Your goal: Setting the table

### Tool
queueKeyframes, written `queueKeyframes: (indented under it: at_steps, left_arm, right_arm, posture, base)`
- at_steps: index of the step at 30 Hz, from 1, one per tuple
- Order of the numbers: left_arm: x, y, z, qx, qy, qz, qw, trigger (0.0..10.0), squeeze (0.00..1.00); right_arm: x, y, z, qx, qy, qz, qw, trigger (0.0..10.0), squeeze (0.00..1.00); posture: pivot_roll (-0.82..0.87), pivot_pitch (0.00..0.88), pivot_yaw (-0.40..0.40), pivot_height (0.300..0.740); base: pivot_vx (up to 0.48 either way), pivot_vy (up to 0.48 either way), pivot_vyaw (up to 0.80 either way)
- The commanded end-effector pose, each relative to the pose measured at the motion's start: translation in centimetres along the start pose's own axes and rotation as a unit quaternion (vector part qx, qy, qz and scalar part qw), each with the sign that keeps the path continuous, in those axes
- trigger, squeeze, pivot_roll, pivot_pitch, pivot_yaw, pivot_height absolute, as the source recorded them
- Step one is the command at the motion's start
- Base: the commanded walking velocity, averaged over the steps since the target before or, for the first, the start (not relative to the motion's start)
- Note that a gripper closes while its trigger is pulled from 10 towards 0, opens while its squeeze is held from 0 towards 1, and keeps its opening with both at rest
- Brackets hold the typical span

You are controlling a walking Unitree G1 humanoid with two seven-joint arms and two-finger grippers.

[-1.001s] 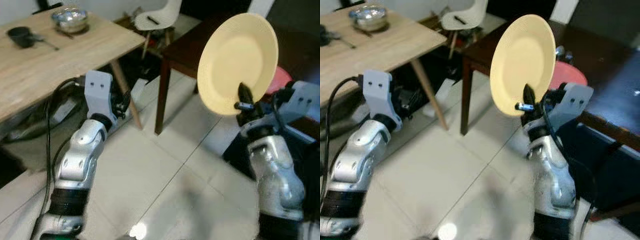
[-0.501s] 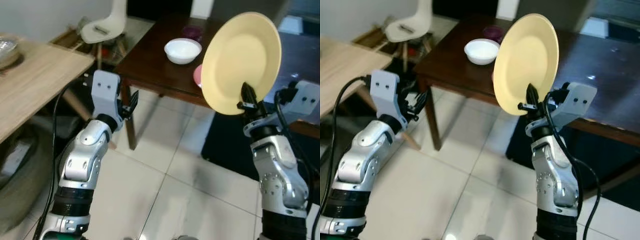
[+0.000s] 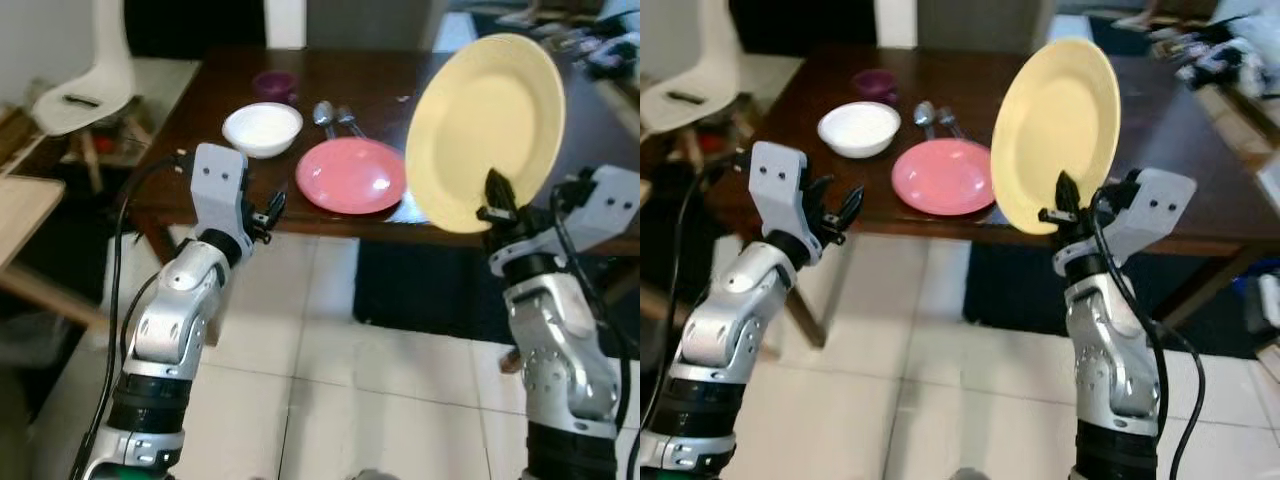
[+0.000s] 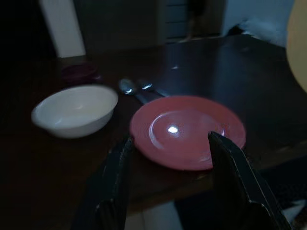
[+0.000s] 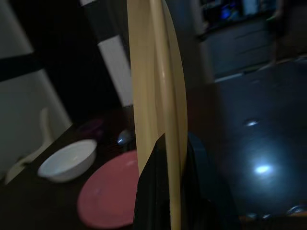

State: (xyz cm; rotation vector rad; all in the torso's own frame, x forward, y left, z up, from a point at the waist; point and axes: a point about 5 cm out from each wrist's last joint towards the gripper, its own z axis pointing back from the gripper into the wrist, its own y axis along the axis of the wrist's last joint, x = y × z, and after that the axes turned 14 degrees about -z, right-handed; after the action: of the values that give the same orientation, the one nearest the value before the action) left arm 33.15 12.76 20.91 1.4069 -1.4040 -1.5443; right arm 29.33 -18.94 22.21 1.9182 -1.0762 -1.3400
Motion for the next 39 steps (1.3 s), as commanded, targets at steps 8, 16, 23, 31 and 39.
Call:
queueKeyframes:
  at_steps: [8, 16, 23, 31, 39]
  left_arm:
    - [0.03, -0.4, -0.08, -0.006, -0.003, 0.007, 1.0, 10.0, 0.04]
    - [0.23, -0.32, -0.27, -0.003, -0.008, 0.009, 1.0, 10.0, 0.04]
    - [0.4, -0.22, -0.45, -0.001, -0.013, 0.01, 1.0, 10.0, 0.05]
    - [0.64, -0.05, -0.68, 0.002, -0.017, 0.01, 1.0, 10.0, 0.05]
    - [0.66, -0.02, -0.77, 0.004, -0.019, 0.01, 1.0, 10.0, 0.04]
  right_arm:
    - [-0.24, -0.31, 0.11, -0.003, 0.001, -0.004, 1.0, 10.0, 0.0]
    - [-0.17, -0.17, 0.13, -0.001, -0.001, -0.003, 1.0, 10.0, 0.0]
    - [-0.14, -0.13, 0.19, 0.001, -0.003, -0.003, 1.0, 10.0, 0.0]
    - [-0.04, 0.04, 0.27, 0.004, -0.005, 0.0, 1.0, 10.0, 0.0]
    - [-0.09, 0.07, 0.17, 0.007, -0.003, -0.001, 1.0, 10.0, 0.0]
  posture:
    - [-0.17, 0.031, 0.1, 0.74]
    - [-0.17, 0.03, 0.104, 0.74]
    - [-0.18, 0.031, 0.107, 0.74]
    - [-0.18, 0.032, 0.109, 0.74]
    - [-0.17, 0.032, 0.11, 0.74]
  base:
    - [0.402, 0.0, -0.77]
    - [0.4, 0.0, -0.77]
    - [0.397, 0.0, -0.77]
    - [0.394, 0.0, -0.58]
    - [0.395, 0.0, 0.0]
